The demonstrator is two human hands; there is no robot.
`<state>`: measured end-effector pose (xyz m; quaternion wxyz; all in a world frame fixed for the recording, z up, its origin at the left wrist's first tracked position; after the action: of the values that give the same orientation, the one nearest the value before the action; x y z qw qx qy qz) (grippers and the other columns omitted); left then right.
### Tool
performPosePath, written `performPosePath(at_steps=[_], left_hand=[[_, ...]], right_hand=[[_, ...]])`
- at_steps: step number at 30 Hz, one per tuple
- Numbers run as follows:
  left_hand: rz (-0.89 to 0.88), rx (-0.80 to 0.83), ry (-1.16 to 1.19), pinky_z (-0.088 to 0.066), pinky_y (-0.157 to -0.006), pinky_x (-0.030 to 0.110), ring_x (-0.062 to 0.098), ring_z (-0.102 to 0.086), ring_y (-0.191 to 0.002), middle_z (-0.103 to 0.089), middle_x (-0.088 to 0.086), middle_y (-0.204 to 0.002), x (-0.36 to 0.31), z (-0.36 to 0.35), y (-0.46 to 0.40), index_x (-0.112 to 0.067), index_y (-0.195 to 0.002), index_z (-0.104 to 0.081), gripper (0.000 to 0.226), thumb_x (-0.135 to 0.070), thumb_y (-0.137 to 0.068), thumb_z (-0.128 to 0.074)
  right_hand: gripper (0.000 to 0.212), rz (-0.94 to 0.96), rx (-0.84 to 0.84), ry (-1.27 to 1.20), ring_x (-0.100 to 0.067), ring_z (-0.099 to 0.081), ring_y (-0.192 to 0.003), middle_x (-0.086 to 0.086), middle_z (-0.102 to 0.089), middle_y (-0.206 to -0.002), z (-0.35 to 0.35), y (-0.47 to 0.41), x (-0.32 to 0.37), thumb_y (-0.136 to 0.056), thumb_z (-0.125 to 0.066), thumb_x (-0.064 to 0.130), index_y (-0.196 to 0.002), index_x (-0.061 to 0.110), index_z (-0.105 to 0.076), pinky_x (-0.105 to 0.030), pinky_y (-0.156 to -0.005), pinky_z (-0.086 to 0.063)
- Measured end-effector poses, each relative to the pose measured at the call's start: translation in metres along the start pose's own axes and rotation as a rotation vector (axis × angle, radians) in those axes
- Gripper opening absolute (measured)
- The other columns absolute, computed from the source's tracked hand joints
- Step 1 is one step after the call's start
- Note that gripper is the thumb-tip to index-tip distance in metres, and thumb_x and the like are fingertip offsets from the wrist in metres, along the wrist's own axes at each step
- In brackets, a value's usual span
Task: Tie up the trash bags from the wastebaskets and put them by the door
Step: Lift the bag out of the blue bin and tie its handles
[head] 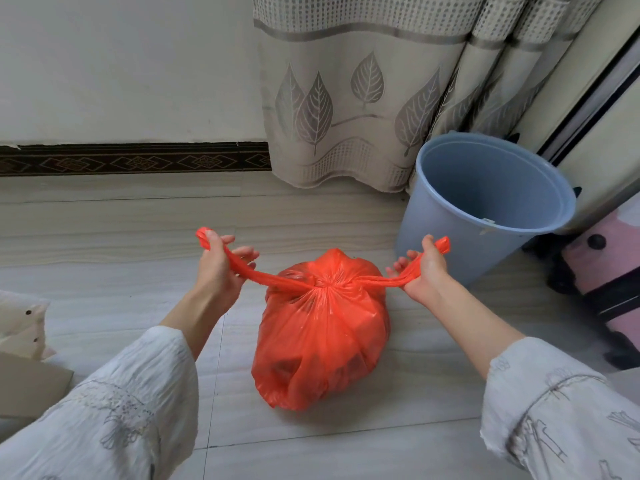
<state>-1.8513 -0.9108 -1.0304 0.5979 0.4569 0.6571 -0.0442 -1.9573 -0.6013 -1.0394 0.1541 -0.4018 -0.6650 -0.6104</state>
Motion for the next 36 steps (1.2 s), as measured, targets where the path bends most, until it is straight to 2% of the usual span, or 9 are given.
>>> performPosePath(at_steps=[2,4,7,11,14,19,25,29,36], left_hand=[[0.096,0.12,-0.013,-0.035,-0.103,0.052,0.026,-0.051,-0.118,-0.054,0.011,-0.127,0.012,-0.016,0.005,-0.024,-0.137,-0.031,0.066,-0.064,-0.088,-0.016],[0.168,0.17,-0.052,-0.023,-0.11,0.051,0.021,-0.042,-0.127,-0.028,0.007,-0.151,0.025,-0.025,0.014,-0.033,-0.143,-0.023,0.073,-0.072,-0.083,-0.014],[0.371,0.057,-0.217,-0.021,-0.108,0.052,0.026,-0.029,-0.138,-0.015,0.008,-0.155,0.053,-0.015,0.025,-0.03,-0.144,-0.019,0.077,-0.07,-0.081,-0.034],[0.615,-0.057,-0.392,-0.013,-0.113,0.049,0.034,-0.029,-0.135,-0.04,0.007,-0.138,0.082,0.007,0.041,-0.011,-0.13,-0.038,0.058,-0.042,-0.084,-0.057],[0.465,-0.073,-0.222,-0.048,-0.052,0.014,0.016,-0.05,-0.071,-0.051,0.0,-0.079,0.067,-0.003,0.041,-0.016,-0.076,-0.048,0.016,-0.023,-0.09,-0.05],[0.09,-0.079,0.064,-0.047,-0.043,0.025,0.015,-0.055,-0.039,-0.054,0.002,-0.052,0.032,-0.03,0.033,-0.014,-0.079,-0.037,0.021,-0.012,-0.097,-0.025],[0.156,0.259,-0.018,-0.023,-0.032,0.009,0.003,-0.017,-0.021,-0.02,-0.003,-0.025,0.031,-0.087,0.062,-0.019,-0.066,-0.03,0.037,-0.026,-0.1,-0.02],[0.197,0.5,-0.267,-0.015,-0.034,0.006,0.003,-0.014,-0.022,-0.019,-0.007,-0.026,0.037,-0.14,0.108,-0.02,-0.065,-0.03,0.036,-0.023,-0.1,-0.02],[0.199,0.502,-0.33,-0.014,-0.037,0.004,0.004,-0.013,-0.02,-0.019,-0.008,-0.024,0.035,-0.154,0.129,-0.019,-0.064,-0.029,0.034,-0.008,-0.094,-0.017]], right_hand=[[0.056,-0.055,0.031,0.117,-0.021,-0.054,-0.099,-0.01,-0.054,-0.107,-0.001,0.002,-0.009,-0.087,-0.044,0.058,-0.114,0.009,-0.051,-0.039,-0.094,-0.041],[0.071,-0.129,0.061,0.186,-0.022,-0.05,-0.121,-0.009,-0.047,-0.133,-0.001,0.01,-0.029,-0.084,-0.05,0.058,-0.138,0.014,-0.036,-0.041,-0.103,-0.035],[0.074,-0.109,0.075,0.31,-0.025,-0.064,-0.093,-0.012,-0.061,-0.125,-0.007,0.018,-0.061,-0.068,-0.067,0.057,-0.123,0.009,-0.055,-0.038,-0.079,-0.053],[0.058,0.26,-0.062,0.931,-0.034,-0.052,-0.119,-0.023,-0.056,-0.125,-0.017,0.019,-0.058,-0.085,-0.052,0.047,-0.118,0.0,-0.059,-0.041,-0.104,-0.04],[0.047,0.519,-0.045,1.052,-0.038,-0.05,-0.118,-0.029,-0.057,-0.119,-0.039,0.035,-0.037,-0.096,-0.04,0.031,-0.111,-0.008,-0.06,-0.04,-0.101,-0.037],[0.041,0.629,0.056,0.864,-0.034,-0.06,-0.087,-0.021,-0.066,-0.085,-0.061,0.046,-0.024,-0.098,-0.039,0.027,-0.078,0.0,-0.064,-0.037,-0.08,-0.042],[0.042,0.059,0.159,0.03,-0.009,-0.045,-0.033,0.004,-0.042,-0.025,-0.048,0.009,-0.04,-0.101,-0.025,0.02,-0.062,0.014,-0.038,-0.024,-0.049,-0.036],[0.038,-0.009,0.11,0.004,-0.004,-0.022,-0.017,0.007,-0.023,-0.021,-0.031,-0.003,-0.018,-0.094,-0.019,0.005,-0.059,0.016,-0.026,-0.015,-0.03,-0.02],[0.04,-0.032,0.057,-0.18,-0.004,-0.017,-0.013,0.005,-0.02,-0.019,-0.028,-0.009,-0.01,-0.092,-0.011,-0.001,-0.058,0.015,-0.024,-0.011,-0.022,-0.013]])
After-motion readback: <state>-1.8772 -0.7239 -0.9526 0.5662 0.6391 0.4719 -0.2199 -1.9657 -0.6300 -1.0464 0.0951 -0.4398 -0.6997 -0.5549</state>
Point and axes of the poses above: each hand's wrist, its own y-axis away from the middle knuckle, its own z-axis out of the back of the hand, x = y × z, the point moved 9 cm from there along -y, towards the middle knuckle
